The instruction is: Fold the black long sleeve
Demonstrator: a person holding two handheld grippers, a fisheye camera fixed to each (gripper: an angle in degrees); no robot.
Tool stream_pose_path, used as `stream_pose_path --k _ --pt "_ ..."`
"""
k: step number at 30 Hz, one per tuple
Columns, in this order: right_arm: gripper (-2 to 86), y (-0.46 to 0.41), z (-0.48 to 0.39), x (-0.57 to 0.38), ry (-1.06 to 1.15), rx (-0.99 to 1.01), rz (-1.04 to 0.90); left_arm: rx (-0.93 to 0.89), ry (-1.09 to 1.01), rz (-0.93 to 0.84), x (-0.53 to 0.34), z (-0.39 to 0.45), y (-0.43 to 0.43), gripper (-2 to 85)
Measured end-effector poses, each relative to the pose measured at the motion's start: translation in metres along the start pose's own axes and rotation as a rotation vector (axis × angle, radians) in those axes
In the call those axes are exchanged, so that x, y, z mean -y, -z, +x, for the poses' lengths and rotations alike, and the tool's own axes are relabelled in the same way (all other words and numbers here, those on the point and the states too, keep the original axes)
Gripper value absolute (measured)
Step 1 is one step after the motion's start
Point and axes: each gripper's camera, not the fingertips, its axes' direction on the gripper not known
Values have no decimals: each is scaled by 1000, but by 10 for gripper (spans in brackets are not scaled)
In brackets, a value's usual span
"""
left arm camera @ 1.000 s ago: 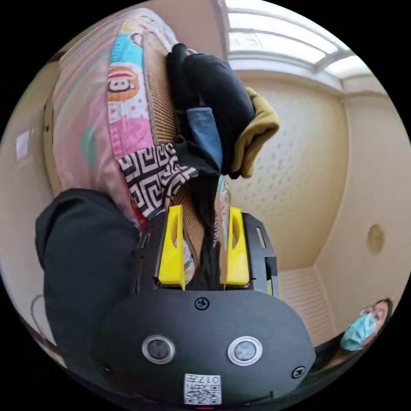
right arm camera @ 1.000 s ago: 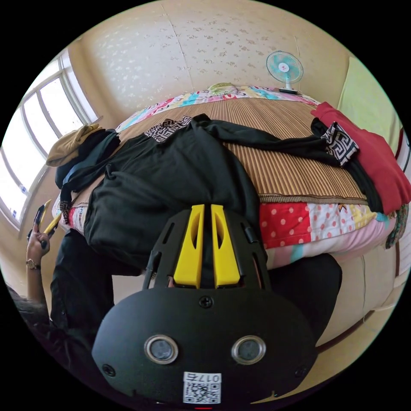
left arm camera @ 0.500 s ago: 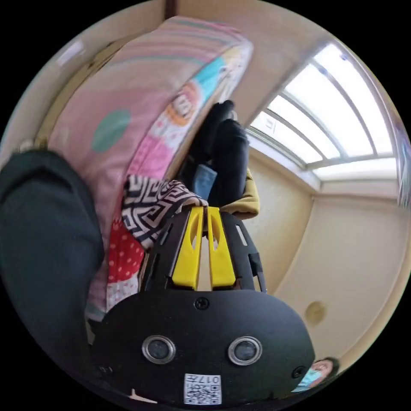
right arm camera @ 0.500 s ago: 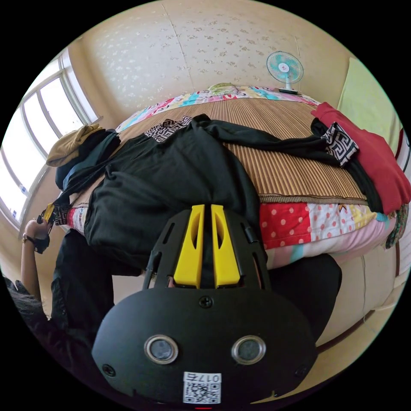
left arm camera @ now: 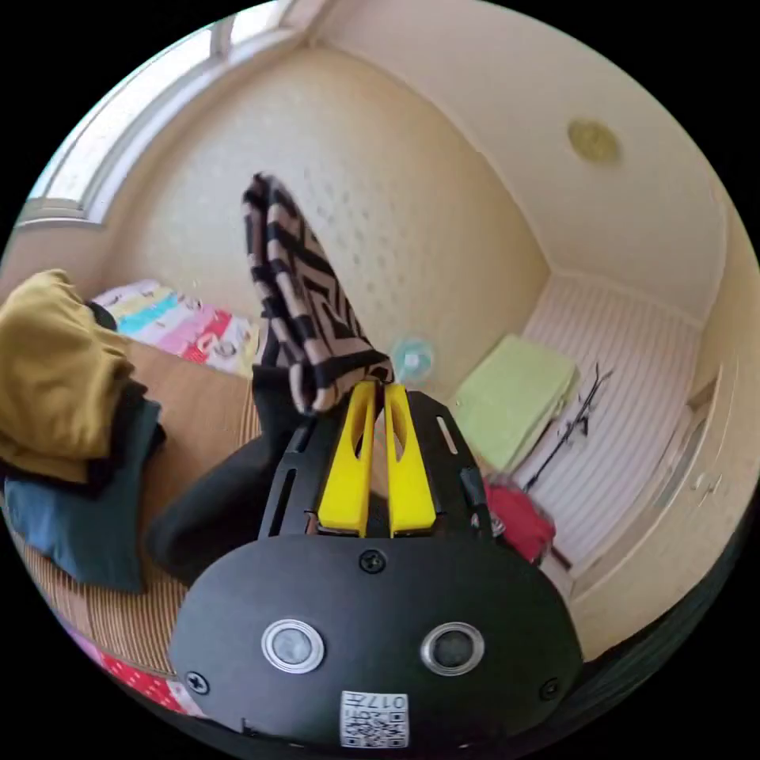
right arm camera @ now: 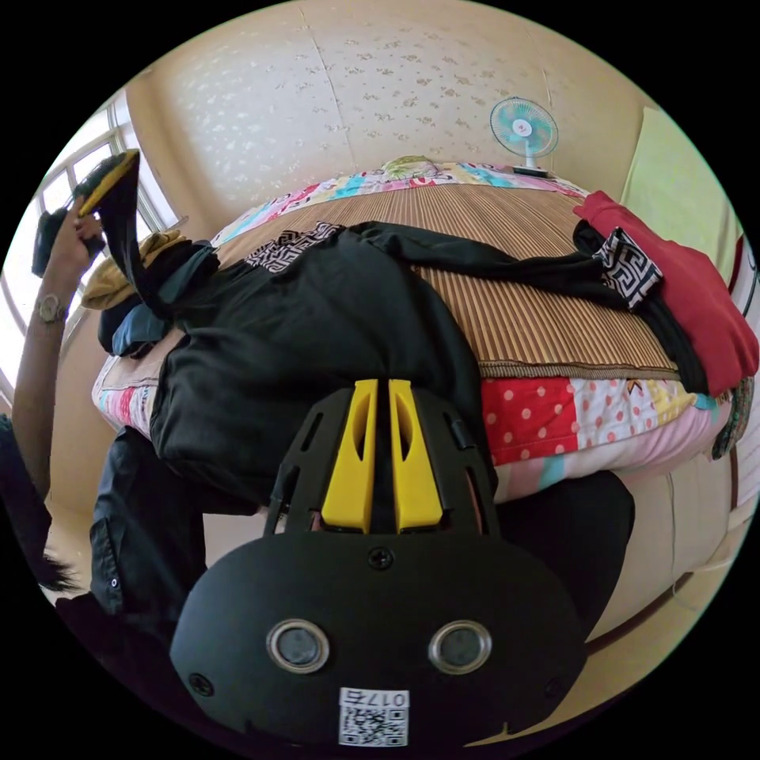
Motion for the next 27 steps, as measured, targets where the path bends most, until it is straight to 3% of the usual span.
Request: stream_pose_path --k 3,6,10,17,22,25,27 --pt "28 -7 1 -4 1 14 12 -46 -101 -276 -63 30 -153 64" --pt "28 -14 2 -7 -9 35 19 -53 -146 -399 -135 51 -206 93" --pt "28 -24 -4 -7 -11 30 13 9 -163 -362 -208 47 -177 89" --pt "26 -45 -28 -5 3 -36 -2 374 42 -332 -310 -14 -61 107" --pt "23 -46 -32 -11 -35 -3 65 212 187 -582 -373 -44 -111 90" --pt "21 -58 -41 -15 -22 -21 68 266 163 -573 -387 -48 -116 40" --pt "17 -68 -51 -17 2 -50 53 236 195 -670 -392 -64 -121 24"
